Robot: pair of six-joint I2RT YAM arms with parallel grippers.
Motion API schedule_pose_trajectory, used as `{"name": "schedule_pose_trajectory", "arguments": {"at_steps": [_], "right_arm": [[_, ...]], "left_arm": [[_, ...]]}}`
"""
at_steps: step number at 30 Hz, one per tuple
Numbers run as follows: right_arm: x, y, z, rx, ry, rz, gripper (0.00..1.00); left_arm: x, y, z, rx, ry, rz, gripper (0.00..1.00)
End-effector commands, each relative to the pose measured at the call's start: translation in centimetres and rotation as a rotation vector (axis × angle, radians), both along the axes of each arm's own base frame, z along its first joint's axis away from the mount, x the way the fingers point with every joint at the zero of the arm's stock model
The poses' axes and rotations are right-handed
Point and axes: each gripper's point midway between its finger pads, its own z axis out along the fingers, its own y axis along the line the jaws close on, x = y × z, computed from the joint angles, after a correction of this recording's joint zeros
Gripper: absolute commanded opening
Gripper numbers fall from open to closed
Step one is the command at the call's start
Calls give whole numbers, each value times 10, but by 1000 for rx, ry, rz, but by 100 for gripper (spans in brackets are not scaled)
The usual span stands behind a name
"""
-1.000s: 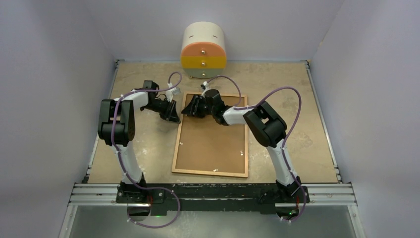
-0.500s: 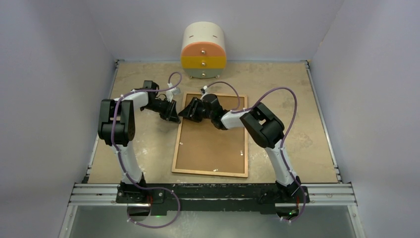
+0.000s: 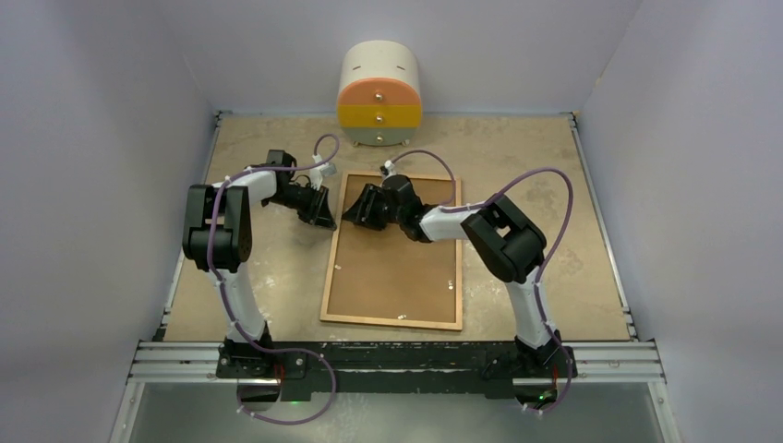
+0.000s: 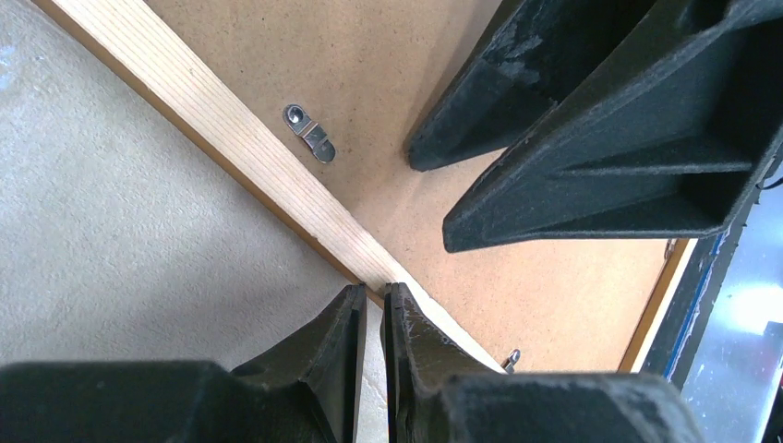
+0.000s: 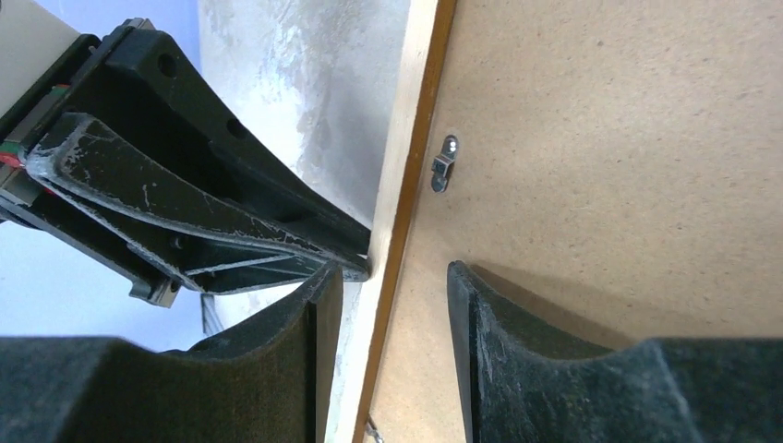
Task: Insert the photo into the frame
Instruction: Install the photo frame at the center of the board.
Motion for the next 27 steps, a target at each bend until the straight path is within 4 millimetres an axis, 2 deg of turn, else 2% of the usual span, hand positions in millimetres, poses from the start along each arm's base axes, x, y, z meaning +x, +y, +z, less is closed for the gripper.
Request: {"name": "schedule_pose_trajectory", "arguments": {"at_steps": [1,9,13,27], "right_arm": [[6,-9,-3,-86,-43,-5,48],[23,4,-14,-77,-54,-14,46],[25,6,-20,-86,-43,-13,46],[34,8,-21,-109,-76,-17,45]], "left_arm": [[-5,0,-5,1,10,-16,16],[-5,0,-5,5,9,-13,16],[-5,0,-6,3,10,-14,16],[-7,0,-8,3,11,-18,14]]}}
